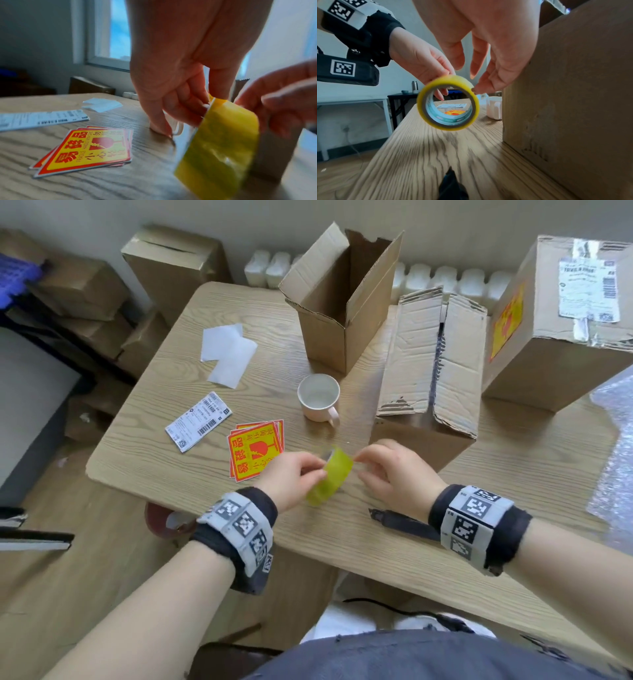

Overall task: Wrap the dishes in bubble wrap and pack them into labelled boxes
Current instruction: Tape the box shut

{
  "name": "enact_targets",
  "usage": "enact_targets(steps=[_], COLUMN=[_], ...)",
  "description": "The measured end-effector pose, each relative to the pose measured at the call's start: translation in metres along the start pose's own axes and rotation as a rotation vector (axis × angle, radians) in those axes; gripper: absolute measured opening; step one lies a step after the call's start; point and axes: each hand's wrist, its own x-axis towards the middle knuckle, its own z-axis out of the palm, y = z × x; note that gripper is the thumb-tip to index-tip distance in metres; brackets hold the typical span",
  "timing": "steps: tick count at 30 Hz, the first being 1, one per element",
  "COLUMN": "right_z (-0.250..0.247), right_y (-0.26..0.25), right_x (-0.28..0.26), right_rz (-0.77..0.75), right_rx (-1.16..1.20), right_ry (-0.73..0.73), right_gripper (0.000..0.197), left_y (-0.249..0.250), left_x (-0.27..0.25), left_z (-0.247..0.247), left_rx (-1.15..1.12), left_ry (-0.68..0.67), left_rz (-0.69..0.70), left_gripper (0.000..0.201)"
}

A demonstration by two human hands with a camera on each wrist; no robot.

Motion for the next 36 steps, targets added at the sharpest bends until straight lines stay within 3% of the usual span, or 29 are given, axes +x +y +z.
enact_targets(steps=[5, 11, 15, 17, 21, 24, 26, 30, 33, 36], right_z=[-0.006, -0.029, -0.047, -0.052, -0.061, -0.072, -0.078, -0.089, -0.094, -0.101], right_y=[-0.013, -0.016, -0.009, -0.004, -0.005, -0.003, -0.001, 0.001, 0.002, 0.003], right_x=[0.002, -0.027, -0.055, -0.066, -0.087, -0.101, -0.108, -0.119, -0.123, -0.128], right_rz=[0.14, 0.16, 0.264, 0.321, 0.439, 0.415, 0.395, 0.326, 0.304, 0.28], right_rx=[0.134, 0.253, 0.31, 0.327, 0.833, 1.011, 1.081, 0.938, 0.798, 0.716], right_ry=[0.033, 0.038, 0.146, 0.107, -0.091, -0.042, -0.014, 0.032, 0.059, 0.066], right_gripper=[0.036, 0.035, 0.031, 0.034, 0.048, 0.038, 0.035, 0.03, 0.036, 0.03], left_y=[0.032, 0.062, 0.08, 0.088, 0.102, 0.114, 0.126, 0.15, 0.168, 0.185], left_x=[-0.016, -0.035, -0.051, -0.061, -0.079, -0.088, -0.092, -0.088, -0.083, -0.079], left_z=[-0.024, -0.017, -0.003, 0.004, 0.019, 0.026, 0.031, 0.038, 0.039, 0.041], left_rx=[-0.607, -0.792, -0.762, -0.75, -0.749, -0.634, -0.549, -0.447, -0.337, -0.324], left_ry=[-0.119, -0.123, -0.172, -0.187, -0.231, -0.249, -0.178, 0.181, 0.161, 0.204], left_rz=[-0.176, -0.163, -0.103, -0.065, 0.021, 0.066, 0.046, 0.091, 0.231, 0.291], left_gripper=[0.012, 0.013, 0.013, 0.015, 0.015, 0.016, 0.014, 0.016, 0.019, 0.004])
